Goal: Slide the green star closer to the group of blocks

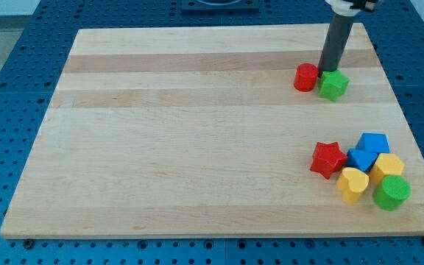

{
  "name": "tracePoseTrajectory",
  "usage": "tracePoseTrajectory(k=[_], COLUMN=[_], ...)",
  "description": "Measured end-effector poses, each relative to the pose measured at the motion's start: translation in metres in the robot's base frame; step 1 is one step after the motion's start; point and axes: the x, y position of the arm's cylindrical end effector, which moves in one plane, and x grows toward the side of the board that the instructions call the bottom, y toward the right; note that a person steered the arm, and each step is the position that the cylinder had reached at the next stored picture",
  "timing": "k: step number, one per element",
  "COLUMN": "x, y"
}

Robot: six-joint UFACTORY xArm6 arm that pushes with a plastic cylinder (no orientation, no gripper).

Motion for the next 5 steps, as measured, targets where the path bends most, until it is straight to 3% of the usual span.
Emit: tracePoseTrajectory(k=[5], x=[0.09], y=[0.003])
